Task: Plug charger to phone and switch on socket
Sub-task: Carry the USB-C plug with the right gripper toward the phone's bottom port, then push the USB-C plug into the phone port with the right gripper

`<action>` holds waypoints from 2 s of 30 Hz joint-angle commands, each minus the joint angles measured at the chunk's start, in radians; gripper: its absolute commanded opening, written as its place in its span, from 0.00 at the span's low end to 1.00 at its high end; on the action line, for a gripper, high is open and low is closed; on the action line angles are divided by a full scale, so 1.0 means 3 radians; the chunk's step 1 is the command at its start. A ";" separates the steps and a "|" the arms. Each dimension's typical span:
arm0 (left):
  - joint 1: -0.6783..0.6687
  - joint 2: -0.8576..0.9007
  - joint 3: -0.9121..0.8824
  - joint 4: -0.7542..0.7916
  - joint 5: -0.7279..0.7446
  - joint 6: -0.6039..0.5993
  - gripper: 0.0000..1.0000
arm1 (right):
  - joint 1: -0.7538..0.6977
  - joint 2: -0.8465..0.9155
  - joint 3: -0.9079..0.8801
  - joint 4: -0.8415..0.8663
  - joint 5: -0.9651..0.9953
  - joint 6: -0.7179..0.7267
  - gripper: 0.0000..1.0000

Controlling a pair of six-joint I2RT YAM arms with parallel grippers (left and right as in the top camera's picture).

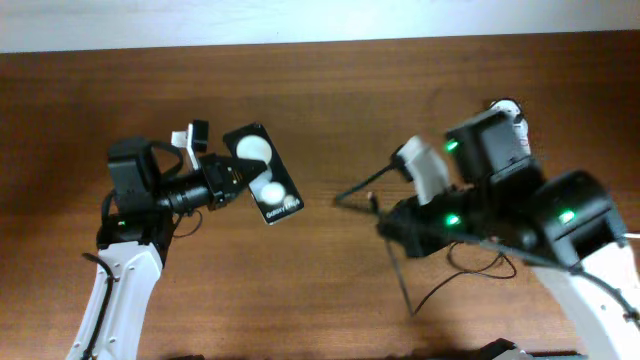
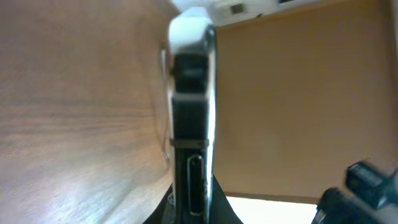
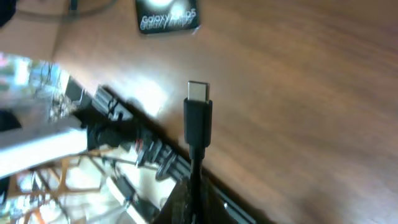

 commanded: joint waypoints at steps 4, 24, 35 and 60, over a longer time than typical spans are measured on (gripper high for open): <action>0.0005 0.0000 0.0042 0.0454 0.0394 -0.0575 0.00 | 0.0889 0.0028 -0.0643 0.0875 0.0567 0.0633 0.04; 0.0005 0.0000 0.0042 0.0453 0.0563 -0.0418 0.00 | 0.1322 0.0365 -0.0758 0.1531 0.0896 0.0710 0.04; 0.0005 0.0000 0.0042 0.0440 0.0548 -0.0575 0.00 | 0.1322 0.0365 -0.0758 0.1567 0.0896 0.0710 0.04; -0.0163 0.0000 0.0042 0.0443 0.0510 -0.0477 0.00 | 0.1322 0.0365 -0.0758 0.1587 0.0823 0.0710 0.04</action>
